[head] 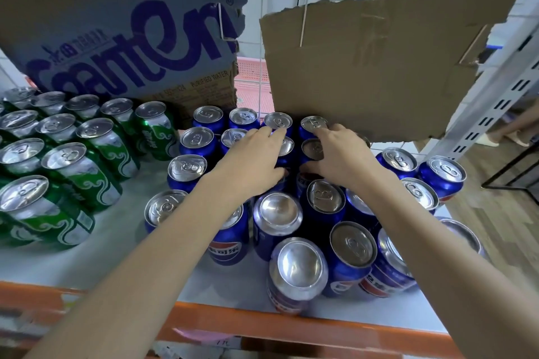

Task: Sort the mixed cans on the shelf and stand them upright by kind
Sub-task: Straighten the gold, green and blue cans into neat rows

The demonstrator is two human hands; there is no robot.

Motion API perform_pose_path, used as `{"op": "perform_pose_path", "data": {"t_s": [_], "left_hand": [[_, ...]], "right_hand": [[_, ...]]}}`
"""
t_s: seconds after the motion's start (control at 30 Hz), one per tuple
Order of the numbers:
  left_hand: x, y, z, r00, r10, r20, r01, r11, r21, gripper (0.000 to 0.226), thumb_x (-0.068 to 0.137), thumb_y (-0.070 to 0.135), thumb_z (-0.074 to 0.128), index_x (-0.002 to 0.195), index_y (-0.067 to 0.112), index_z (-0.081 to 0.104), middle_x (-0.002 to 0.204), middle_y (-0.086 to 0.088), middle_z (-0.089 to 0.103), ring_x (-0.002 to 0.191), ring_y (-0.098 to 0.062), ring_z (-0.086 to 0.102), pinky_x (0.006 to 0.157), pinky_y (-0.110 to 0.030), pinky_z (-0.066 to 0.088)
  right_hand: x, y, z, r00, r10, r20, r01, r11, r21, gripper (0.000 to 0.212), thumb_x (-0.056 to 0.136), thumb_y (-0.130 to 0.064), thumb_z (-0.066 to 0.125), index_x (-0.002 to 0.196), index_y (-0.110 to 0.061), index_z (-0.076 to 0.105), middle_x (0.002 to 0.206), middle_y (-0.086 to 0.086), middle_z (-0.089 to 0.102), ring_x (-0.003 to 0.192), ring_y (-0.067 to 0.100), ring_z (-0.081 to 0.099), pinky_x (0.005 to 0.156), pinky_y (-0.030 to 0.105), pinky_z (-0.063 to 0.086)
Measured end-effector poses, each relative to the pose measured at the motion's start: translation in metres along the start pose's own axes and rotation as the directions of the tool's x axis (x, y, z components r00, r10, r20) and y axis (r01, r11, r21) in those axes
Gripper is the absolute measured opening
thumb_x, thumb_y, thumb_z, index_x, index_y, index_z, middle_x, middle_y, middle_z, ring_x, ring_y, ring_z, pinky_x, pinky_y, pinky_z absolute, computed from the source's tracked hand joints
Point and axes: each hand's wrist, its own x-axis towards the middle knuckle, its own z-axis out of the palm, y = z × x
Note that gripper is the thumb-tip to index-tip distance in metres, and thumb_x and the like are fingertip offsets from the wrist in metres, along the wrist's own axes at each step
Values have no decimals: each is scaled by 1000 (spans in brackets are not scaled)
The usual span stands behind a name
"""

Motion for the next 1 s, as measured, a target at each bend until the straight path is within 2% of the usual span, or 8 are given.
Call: {"op": "perform_pose_path", "data": {"t_s": [0.17, 0.27, 0.43, 0.57, 0.67, 0.83, 0.9, 1.0], "left_hand": [[-47, 12, -23, 996, 87, 24, -81, 978, -194, 48, 88, 23, 55, 135, 21, 46, 134, 3, 50, 122, -13, 44, 100, -29, 38], [-73, 11, -29, 976, 116, 184, -64, 962, -266, 51, 85, 15, 54, 134, 27, 48, 133, 12, 49, 120, -5, 45, 96, -20, 38], [-78, 8, -18, 926, 120, 357, -71, 986, -148, 72, 79, 8, 60, 140, 33, 31, 140, 16, 33, 126, -7, 35, 93, -18, 35], [-73, 14, -5, 942, 84, 325, -86, 996, -8, 73, 73, 11, 71, 127, 32, 26, 126, 9, 43, 108, -18, 50, 80, -35, 48], [-70, 23, 5, 957, 36, 287, -91, 979, 183, 73, 77, 5, 64, 128, 26, 17, 122, 1, 41, 96, -23, 51, 56, -28, 39], [-65, 20, 7, 958, 54, 282, -110, 977, 184, 95, 75, 12, 69, 147, 29, 9, 127, 4, 38, 106, -21, 48, 62, -25, 37], [-63, 17, 4, 964, 67, 258, -95, 990, 100, 96, 70, 15, 74, 146, 28, 18, 124, 3, 39, 108, -20, 47, 79, -33, 45], [-67, 15, -7, 995, 7, 100, 4, 994, -108, 99, 65, 20, 79, 144, 38, 21, 108, 6, 36, 99, -15, 46, 83, -30, 44]], "right_hand": [[-31, 4, -17, 993, -106, -48, 109, 992, 68, 62, 81, -39, 66, 134, -15, 45, 117, 7, 50, 111, 26, 46, 86, 31, 36], [-57, 7, -30, 963, -235, 136, 222, 970, 103, 56, 85, -30, 61, 137, -22, 42, 120, -2, 51, 108, 15, 46, 79, 24, 34], [-70, 4, -20, 937, -234, 258, 212, 971, 110, 69, 82, -27, 62, 144, -26, 31, 141, -1, 39, 129, 19, 37, 101, 35, 38], [-67, 4, -13, 940, -229, 254, 209, 972, 104, 78, 79, -31, 67, 146, -23, 27, 142, 2, 39, 129, 21, 38, 100, 37, 39], [-64, 2, -10, 932, -239, 273, 223, 971, 89, 79, 78, -31, 67, 146, -20, 27, 138, 4, 42, 125, 22, 40, 97, 38, 42], [-60, 2, -9, 928, -239, 286, 225, 971, 79, 80, 78, -31, 68, 145, -18, 27, 138, 6, 43, 124, 23, 41, 95, 35, 42], [-60, 3, -8, 933, -239, 268, 223, 971, 90, 80, 77, -32, 69, 145, -18, 29, 137, 5, 44, 123, 24, 42, 94, 33, 42], [-63, 2, -8, 941, -232, 248, 216, 972, 89, 75, 76, -33, 69, 141, -17, 35, 130, 6, 48, 117, 25, 46, 80, 29, 40]]}}
